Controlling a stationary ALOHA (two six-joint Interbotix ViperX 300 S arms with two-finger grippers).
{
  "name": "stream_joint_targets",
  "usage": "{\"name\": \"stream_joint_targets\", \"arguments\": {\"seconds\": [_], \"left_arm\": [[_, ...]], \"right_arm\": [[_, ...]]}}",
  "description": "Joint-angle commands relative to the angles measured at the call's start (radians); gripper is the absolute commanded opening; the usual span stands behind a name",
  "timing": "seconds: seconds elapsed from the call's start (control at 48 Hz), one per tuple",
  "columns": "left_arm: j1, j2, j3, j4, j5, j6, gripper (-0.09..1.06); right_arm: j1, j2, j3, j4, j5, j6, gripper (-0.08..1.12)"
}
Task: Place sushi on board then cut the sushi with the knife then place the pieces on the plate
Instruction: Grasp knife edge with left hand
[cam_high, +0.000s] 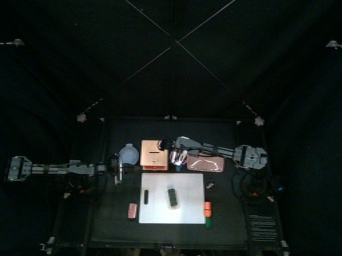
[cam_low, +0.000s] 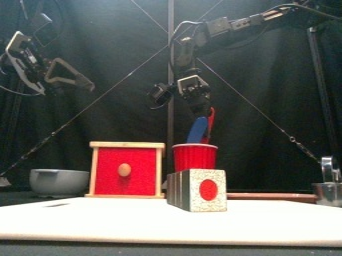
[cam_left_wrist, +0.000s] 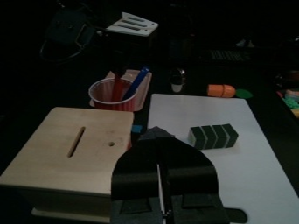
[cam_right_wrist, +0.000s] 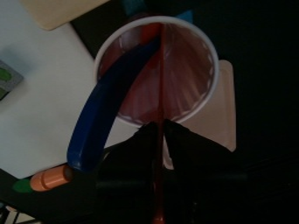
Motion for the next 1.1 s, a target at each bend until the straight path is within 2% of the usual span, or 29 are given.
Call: {"name": "stream_joint_targets", "arguments": {"seconds": [0.021, 0.583, 1.0, 1.104], "left_arm": [[0.002, 0.002, -0.012, 0.0, -0.005, 0.0, -0.03], [0.002, 0.002, -0.018, 0.0, -0.005, 0.0, -0.03], [0.002, -0.005, -0.025, 0.0, -0.011, -0.003, -0.03], [0.002, -0.014, -0.025, 0.0, -0.011, -0.005, -0.03]], "right_arm": [[-0.008, -0.029, -0.043, 0.003, 0.012, -0.002, 0.44], [-0.017, -0.091, -0.132, -0.008, 0.126, -0.003, 0.42], [-0.011, -0.262, -0.179, -0.009, 0.15, 0.009, 0.42], [-0.002, -0.337, -0.167, -0.046, 0.144, 0.011, 0.42]]}}
